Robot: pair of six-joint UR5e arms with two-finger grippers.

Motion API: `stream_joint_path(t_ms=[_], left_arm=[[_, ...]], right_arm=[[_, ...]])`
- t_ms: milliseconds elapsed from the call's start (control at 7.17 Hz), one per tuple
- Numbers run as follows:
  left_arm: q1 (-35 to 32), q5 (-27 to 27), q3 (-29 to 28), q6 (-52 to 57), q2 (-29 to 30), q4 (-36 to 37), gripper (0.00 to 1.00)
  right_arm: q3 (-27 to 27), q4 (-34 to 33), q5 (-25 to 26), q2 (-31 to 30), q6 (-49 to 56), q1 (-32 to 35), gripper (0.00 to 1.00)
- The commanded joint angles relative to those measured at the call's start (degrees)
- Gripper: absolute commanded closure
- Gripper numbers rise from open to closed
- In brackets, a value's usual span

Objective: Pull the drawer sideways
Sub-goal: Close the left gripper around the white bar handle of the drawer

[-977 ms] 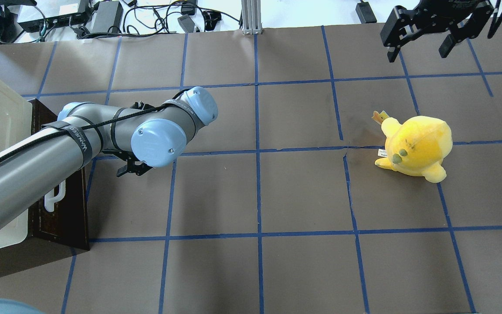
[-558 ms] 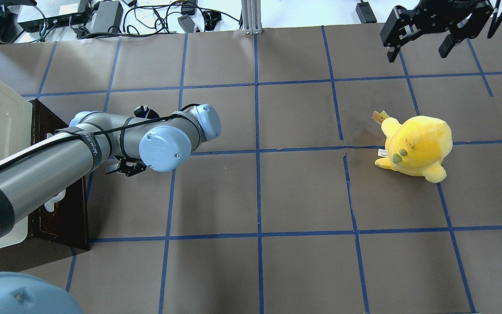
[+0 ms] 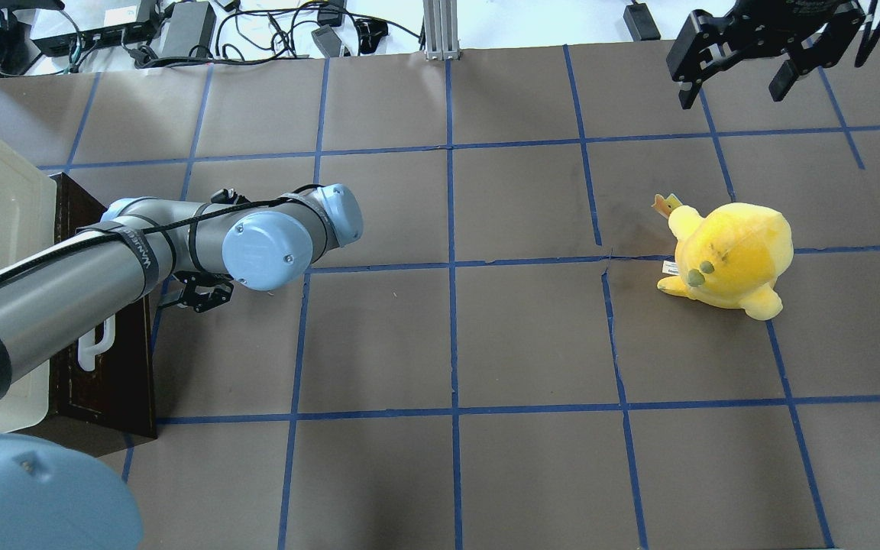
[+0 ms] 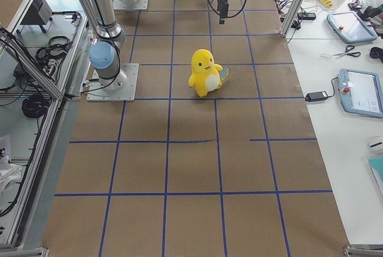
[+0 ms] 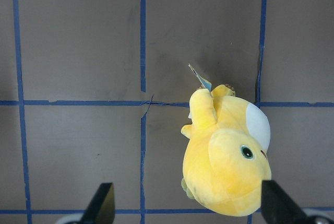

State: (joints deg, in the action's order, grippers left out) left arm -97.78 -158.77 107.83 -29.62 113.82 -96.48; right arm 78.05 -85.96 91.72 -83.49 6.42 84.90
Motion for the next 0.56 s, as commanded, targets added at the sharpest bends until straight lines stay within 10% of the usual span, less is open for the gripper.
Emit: stream_joint_path(t_ms=[0, 419], left_arm=[[2.0, -1.1, 0.2, -1.8, -0.6, -3.2, 0.00], [3.4, -1.2, 0.6, -7.5, -1.0, -7.6, 0.00]], right_arm=[[0.0, 0.0, 0.0, 0.0, 0.0, 0.0, 0.00], [0.0, 0.0, 0.0, 0.0, 0.0, 0.0, 0.00]])
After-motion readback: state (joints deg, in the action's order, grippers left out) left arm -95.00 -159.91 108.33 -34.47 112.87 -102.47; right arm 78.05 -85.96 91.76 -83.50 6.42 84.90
